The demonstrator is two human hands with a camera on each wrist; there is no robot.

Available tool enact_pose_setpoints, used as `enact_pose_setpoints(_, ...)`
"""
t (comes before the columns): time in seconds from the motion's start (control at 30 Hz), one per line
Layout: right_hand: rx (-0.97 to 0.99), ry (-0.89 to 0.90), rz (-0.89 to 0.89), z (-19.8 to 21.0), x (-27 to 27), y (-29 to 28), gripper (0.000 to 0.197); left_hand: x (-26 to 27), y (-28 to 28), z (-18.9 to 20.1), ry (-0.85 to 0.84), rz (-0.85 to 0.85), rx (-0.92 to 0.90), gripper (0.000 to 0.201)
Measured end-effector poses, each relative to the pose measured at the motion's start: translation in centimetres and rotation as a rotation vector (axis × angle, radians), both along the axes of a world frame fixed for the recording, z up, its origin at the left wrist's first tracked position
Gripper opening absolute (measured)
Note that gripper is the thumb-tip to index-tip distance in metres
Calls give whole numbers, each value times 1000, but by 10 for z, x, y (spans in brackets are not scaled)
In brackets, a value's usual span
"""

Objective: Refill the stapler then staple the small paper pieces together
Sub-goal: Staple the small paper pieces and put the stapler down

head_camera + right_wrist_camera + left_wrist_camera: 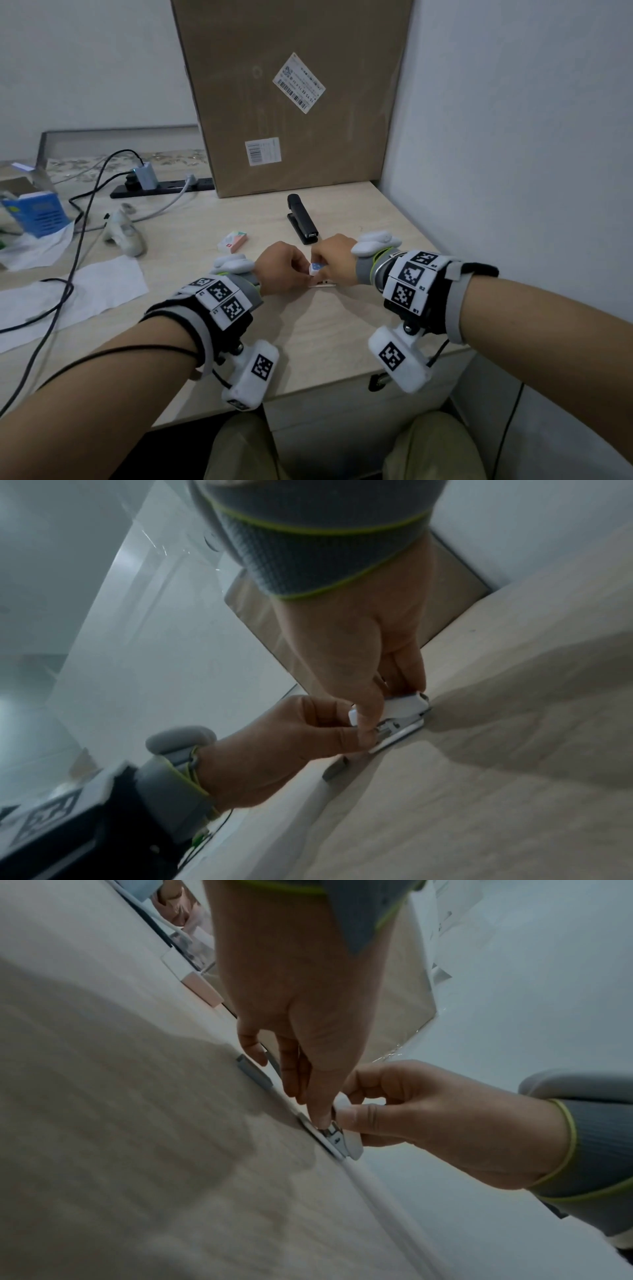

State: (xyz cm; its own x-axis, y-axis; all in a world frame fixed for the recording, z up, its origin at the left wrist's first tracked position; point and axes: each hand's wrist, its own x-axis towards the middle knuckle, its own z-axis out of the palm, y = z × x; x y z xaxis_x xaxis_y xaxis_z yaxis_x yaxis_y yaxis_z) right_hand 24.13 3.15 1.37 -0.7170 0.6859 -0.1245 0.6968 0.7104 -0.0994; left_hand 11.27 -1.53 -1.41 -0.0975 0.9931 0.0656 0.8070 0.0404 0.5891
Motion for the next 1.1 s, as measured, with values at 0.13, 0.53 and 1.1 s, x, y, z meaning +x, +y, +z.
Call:
enact_pose_setpoints(0.13, -69, 176, -46, -6, 10, 5, 14, -1, -1, 1, 39, -14, -27, 21)
enact_pose_setpoints(0.53, -134, 221, -230, -7, 72, 17, 20, 5, 1, 3, 58, 23, -75, 16)
enact_pose_setpoints(1.1, -23, -80, -197, 5, 49, 13, 34, 7, 1, 3, 111, 21, -118, 27)
